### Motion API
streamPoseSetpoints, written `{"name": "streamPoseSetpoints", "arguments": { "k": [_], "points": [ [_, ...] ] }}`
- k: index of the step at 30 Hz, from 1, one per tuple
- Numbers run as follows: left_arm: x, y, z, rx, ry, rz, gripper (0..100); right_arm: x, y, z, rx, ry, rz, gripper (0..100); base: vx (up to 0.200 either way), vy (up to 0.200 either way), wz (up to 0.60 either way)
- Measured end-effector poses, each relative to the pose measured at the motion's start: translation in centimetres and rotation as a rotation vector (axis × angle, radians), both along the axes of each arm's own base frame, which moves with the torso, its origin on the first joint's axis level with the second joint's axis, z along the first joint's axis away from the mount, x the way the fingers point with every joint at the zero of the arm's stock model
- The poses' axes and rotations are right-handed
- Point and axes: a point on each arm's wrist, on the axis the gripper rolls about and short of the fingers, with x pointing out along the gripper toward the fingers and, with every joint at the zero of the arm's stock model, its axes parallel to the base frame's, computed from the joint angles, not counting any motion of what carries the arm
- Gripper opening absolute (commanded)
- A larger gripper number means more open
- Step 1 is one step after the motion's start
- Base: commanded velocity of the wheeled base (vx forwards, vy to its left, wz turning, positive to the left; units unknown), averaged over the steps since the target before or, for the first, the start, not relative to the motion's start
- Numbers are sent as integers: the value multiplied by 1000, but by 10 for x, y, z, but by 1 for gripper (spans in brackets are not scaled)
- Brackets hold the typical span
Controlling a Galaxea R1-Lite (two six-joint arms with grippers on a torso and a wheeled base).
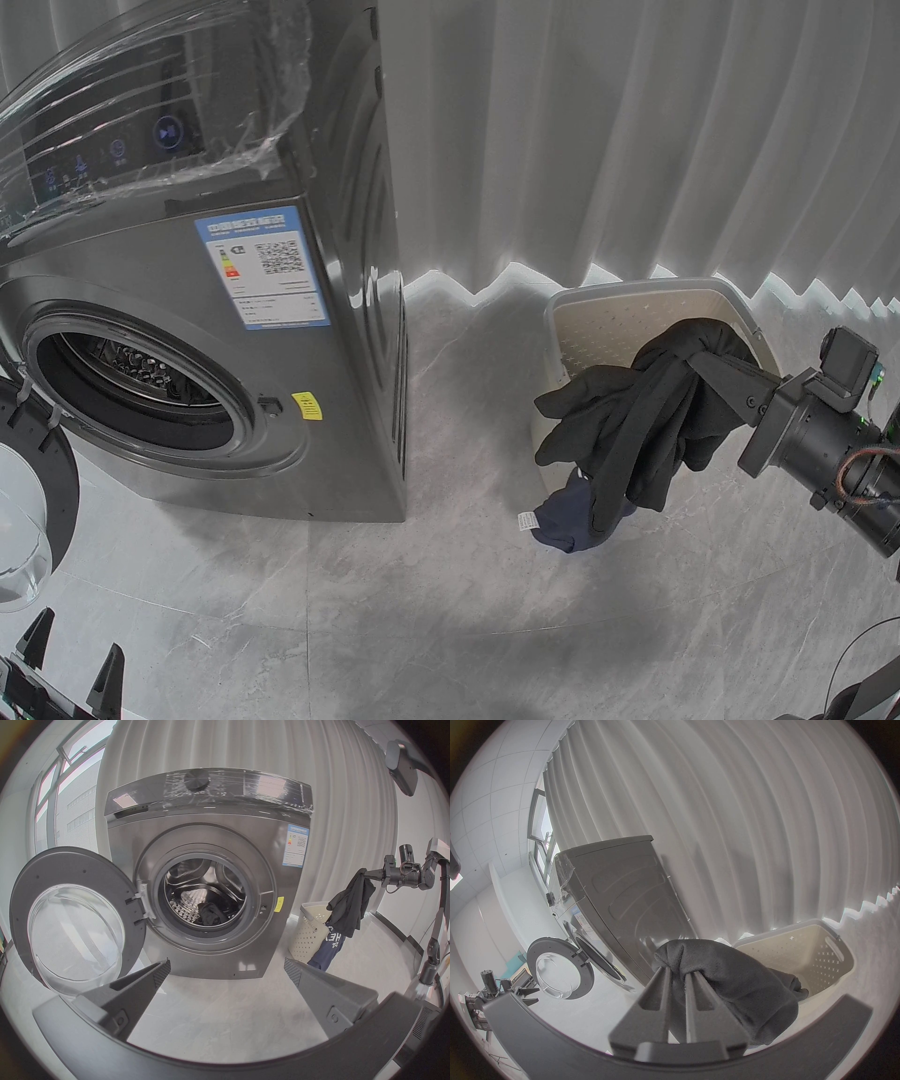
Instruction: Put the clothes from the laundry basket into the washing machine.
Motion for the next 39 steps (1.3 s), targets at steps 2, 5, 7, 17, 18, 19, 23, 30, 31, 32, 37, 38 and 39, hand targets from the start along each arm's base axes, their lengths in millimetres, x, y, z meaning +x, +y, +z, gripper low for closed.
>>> {"name": "streamPoseSetpoints", "arguments": {
  "k": [2,5,7,17,18,19,23,30,31,32,37,38,39],
  "points": [
    [0,0,0,0,0,0,100,0,0,0,-1,1,0,0,0,100,0],
    [0,0,0,2,0,0,100,0,0,1,2,-2,-1,0,0,0,0],
    [0,0,0,4,-1,1,100,0,0,1,3,-2,-1,0,0,0,0],
    [0,0,0,3,-1,3,100,1,0,1,7,-1,-5,0,-200,0,0],
    [0,0,0,3,-2,3,100,1,0,1,7,-1,-6,0,-200,0,0],
    [0,0,0,3,-1,3,100,1,-1,2,7,-2,-5,0,-200,0,0],
    [0,0,0,4,-1,3,100,1,-1,2,9,-3,-8,0,-200,0,0],
    [0,0,0,5,-1,2,100,1,-1,2,7,-2,-6,0,-57,0,0],
    [0,0,0,5,-1,3,100,1,-1,2,8,-3,-9,0,0,0,0],
    [0,0,0,4,0,2,100,1,-1,1,7,-2,-9,0,0,200,0],
    [0,0,0,4,0,1,100,1,-1,0,4,3,-8,0,0,200,0],
    [0,0,0,3,1,-1,100,1,-1,0,4,3,-5,0,0,200,0],
    [0,0,0,3,0,0,100,1,-1,0,4,2,-5,0,0,200,0]
  ]
}}
